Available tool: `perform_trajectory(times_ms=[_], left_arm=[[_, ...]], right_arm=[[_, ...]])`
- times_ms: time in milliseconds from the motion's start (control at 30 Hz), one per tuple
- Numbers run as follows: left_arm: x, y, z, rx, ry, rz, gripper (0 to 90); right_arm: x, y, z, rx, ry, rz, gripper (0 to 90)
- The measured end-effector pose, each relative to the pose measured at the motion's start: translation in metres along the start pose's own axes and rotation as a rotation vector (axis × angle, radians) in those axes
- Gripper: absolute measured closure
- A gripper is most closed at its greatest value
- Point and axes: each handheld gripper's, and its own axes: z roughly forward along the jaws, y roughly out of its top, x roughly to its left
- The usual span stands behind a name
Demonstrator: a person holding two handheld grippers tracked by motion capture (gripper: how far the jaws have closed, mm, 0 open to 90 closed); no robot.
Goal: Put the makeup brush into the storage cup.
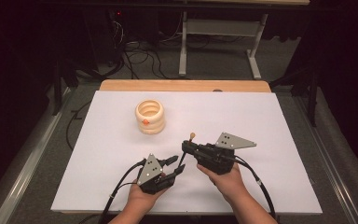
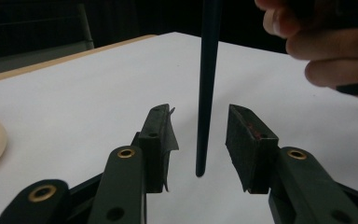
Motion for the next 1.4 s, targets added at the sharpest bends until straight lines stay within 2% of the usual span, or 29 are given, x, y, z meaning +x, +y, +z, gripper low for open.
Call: perform_trajectory(times_ms=[200,467,700,1000,1400], left_arm=[[0.001,0.007,-0.004,-0.017,0.002,0.005,61.3],[0.004,0.015,-0.011,-0.036,0.006,0.002,67.1],[0.003,0.015,-0.011,-0.021,-0.003,-0.002,73.8],[0.001,0.014,-0.010,-0.020,-0.013,0.013,82.3],[0.001,0.014,-0.010,-0.023,-0.004,0.012,83.1]], right_arm=[[0.004,-0.004,0.006,0.025,0.008,-0.020,86.0],[0.011,-0.011,0.014,0.063,0.017,-0.059,85.9],[0.013,-0.012,0.016,0.072,0.018,-0.056,85.9],[0.012,-0.012,0.017,0.070,0.021,-0.057,85.8],[0.011,-0.012,0.016,0.068,0.023,-0.051,82.6]])
